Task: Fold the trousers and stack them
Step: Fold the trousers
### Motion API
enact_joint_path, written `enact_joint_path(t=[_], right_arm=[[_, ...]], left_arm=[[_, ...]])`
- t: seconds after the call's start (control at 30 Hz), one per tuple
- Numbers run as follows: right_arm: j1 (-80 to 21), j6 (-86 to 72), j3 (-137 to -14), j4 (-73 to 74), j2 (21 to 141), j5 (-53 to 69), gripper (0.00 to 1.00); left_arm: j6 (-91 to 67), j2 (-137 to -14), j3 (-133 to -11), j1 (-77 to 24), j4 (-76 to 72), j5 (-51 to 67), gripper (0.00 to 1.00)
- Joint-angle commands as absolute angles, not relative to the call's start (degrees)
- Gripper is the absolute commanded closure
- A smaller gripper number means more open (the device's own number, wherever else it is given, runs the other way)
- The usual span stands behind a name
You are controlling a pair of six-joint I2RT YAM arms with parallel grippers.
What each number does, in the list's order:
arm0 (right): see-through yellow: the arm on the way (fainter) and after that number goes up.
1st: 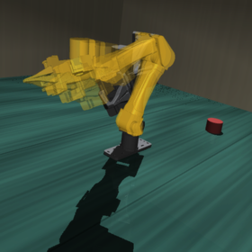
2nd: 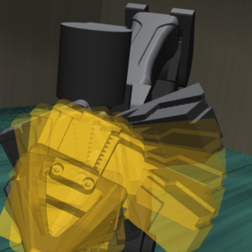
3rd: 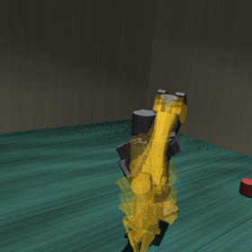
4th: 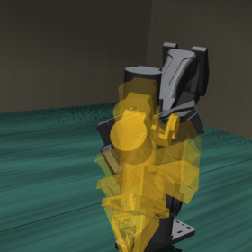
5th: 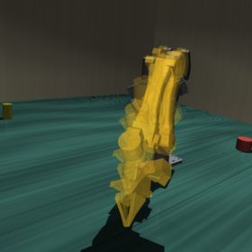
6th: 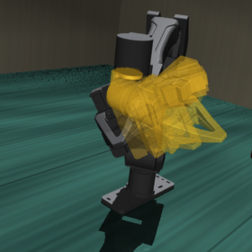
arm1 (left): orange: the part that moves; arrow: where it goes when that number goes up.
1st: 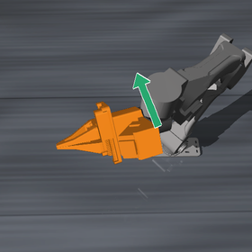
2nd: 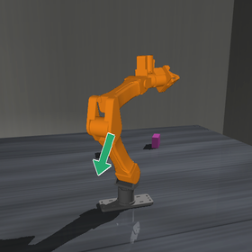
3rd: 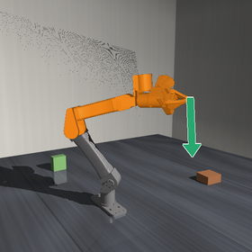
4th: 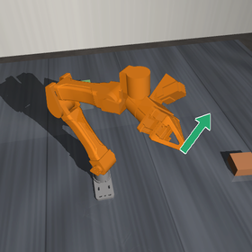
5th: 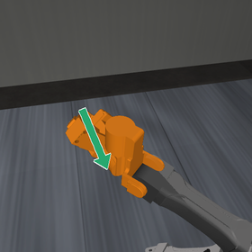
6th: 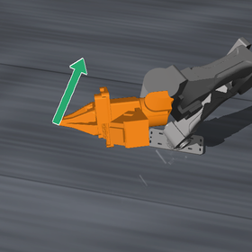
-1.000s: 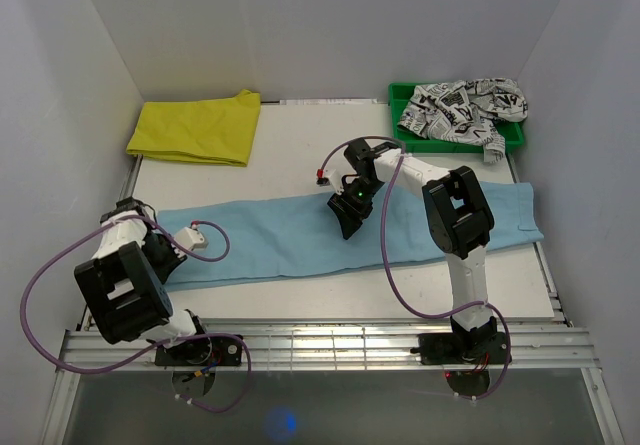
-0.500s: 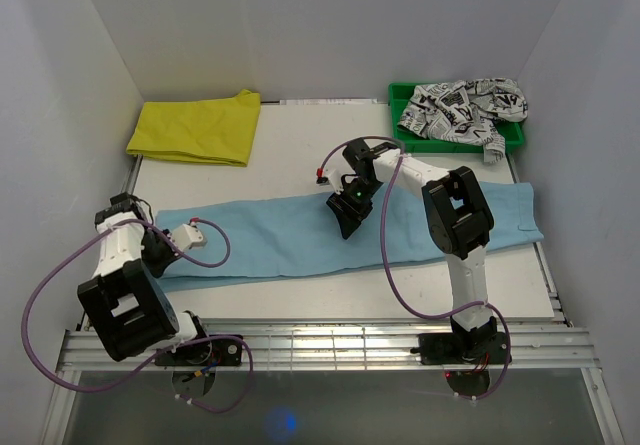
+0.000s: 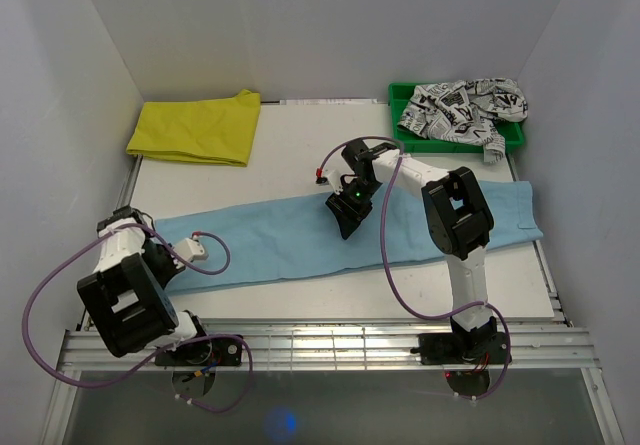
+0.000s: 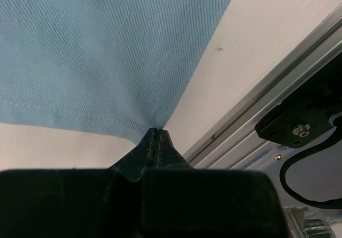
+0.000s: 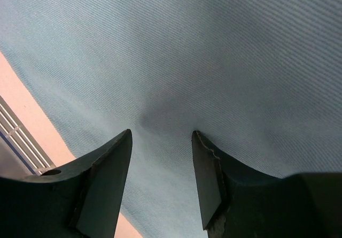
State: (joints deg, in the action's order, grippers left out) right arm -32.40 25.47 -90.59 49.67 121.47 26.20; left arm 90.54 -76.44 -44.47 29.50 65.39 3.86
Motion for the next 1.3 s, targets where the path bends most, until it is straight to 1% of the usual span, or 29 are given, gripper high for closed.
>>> enact_joint_path(t=[0.0, 0.27, 0.3, 0.33, 0.4, 0.43, 0.47, 0.5, 0.53, 0.57, 0.6, 0.63, 0.67, 0.7, 0.73, 0.77, 0.83, 0.87, 0.9, 0.93, 0.97, 1.0, 1.07, 1.1, 1.13, 1.17, 1.2, 1.23, 1.27], right_arm=[[-31.99, 27.51, -87.71, 44.03, 125.77, 15.91, 0.43], [-31.99, 27.42, -87.45, 43.94, 125.77, 15.47, 0.43], [-31.99, 27.51, -87.28, 43.95, 125.77, 15.64, 0.43], [-31.99, 27.77, -87.36, 44.47, 125.68, 16.60, 0.43], [-32.08, 28.56, -87.63, 45.09, 125.25, 18.27, 0.42], [-32.08, 28.83, -87.63, 45.26, 124.37, 20.37, 0.42], [-31.99, 29.18, -87.28, 45.09, 123.84, 21.61, 0.42], [-32.08, 29.35, -87.10, 44.91, 123.32, 22.49, 0.41], [-32.08, 29.36, -87.10, 44.83, 122.70, 24.24, 0.41], [-32.34, 29.70, -87.10, 45.17, 122.43, 25.21, 0.40], [-32.87, 29.88, -87.10, 45.26, 122.34, 25.57, 0.39], [-33.31, 30.93, -87.10, 45.44, 122.17, 26.27, 0.39], [-33.66, 31.63, -87.27, 45.70, 122.08, 27.06, 0.39], [-34.36, 32.08, -87.54, 46.05, 121.73, 29.07, 0.39], [-34.37, 32.43, -87.71, 45.88, 120.16, 30.40, 0.38], [-34.37, 32.34, -88.06, 45.53, 119.28, 31.37, 0.37], [-33.67, 32.34, -90.51, 45.35, 116.73, 32.95, 0.31], [-32.88, 32.26, -91.48, 45.61, 116.11, 33.31, 0.30], [-30.78, 32.17, -92.45, 46.05, 115.49, 33.75, 0.27], [-29.28, 32.25, -94.11, 46.58, 114.79, 34.10, 0.27], [-27.61, 33.82, -95.09, 47.71, 114.61, 34.01, 0.27], [-24.29, 35.32, -96.05, 49.38, 114.61, 33.49, 0.27], [-21.29, 38.92, -98.07, 56.14, 115.57, 28.85, 0.30], [-17.96, 42.59, -97.74, 57.82, 115.75, 25.52, 0.32], [-14.54, 44.19, -95.56, 59.22, 115.49, 24.10, 0.34], [-14.50, 45.60, -94.06, 59.15, 115.14, 22.25, 0.34], [-11.80, 48.49, -92.39, 59.06, 114.53, 18.67, 0.36], [-10.65, 50.26, -90.81, 58.98, 114.26, 17.15, 0.37], [-8.98, 51.58, -87.14, 58.45, 114.08, 15.57, 0.39]], left_arm=[[92.20, -77.60, -44.03, 30.50, 64.69, 0.89, 1.00], [92.99, -82.00, -43.15, 32.61, 60.83, -3.16, 1.00], [92.73, -82.18, -43.42, 32.61, 60.65, -2.90, 0.97], [92.55, -82.09, -43.94, 32.61, 60.73, -2.20, 0.82], [91.68, -81.30, -46.91, 32.61, 62.31, 1.74, 0.69], [90.89, -81.04, -48.41, 32.61, 63.01, 3.50, 0.55], [89.57, -80.86, -50.08, 32.52, 64.24, 7.26, 0.50], [88.26, -81.03, -54.36, 32.61, 65.03, 9.30, 0.42], [84.76, -81.47, -56.93, 32.61, 65.91, 11.49, 0.40], [82.29, -82.95, -59.74, 32.61, 67.48, 16.39, 0.31], [79.48, -84.10, -62.81, 32.52, 68.54, 19.05, 0.27], [74.15, -85.50, -69.37, 32.52, 69.51, 21.68, 0.24], [71.57, -87.08, -72.74, 32.43, 71.78, 24.15, 0.02], [69.11, -90.58, -76.08, 32.34, 72.94, 29.22, 0.02], [66.47, -92.27, -82.20, 32.08, 73.65, 31.44, 0.02], [61.49, -93.94, -84.96, 31.04, 74.44, 33.47, 0.02], [56.54, -98.07, -90.58, 29.45, 73.83, 38.74, 0.02], [50.60, -99.22, -91.49, 27.01, 71.13, 39.72, 0.02], [47.41, -100.27, -92.10, 25.50, 69.28, 40.16, 0.02], [44.76, -101.94, -92.20, 23.66, 65.60, 39.99, 0.02], [40.73, -102.48, -91.94, 19.64, 63.91, 39.29, 0.02], [38.95, -103.00, -91.50, 17.34, 62.24, 38.24, 0.02], [35.79, -103.97, -89.31, 10.85, 57.51, 34.90, 0.02], [34.03, -104.32, -88.51, 9.07, 56.52, 34.46, 0.02], [33.23, -105.46, -87.29, 5.57, 55.21, 33.67, 0.04], [32.35, -106.16, -86.84, 4.06, 54.67, 33.23, 0.06], [31.30, -106.78, -86.31, 3.00, 54.49, 33.40, 0.09], [30.85, -107.57, -85.96, 1.86, 54.23, 33.83, 0.14], [30.15, -108.88, -85.52, 0.98, 53.79, 34.01, 0.16]])
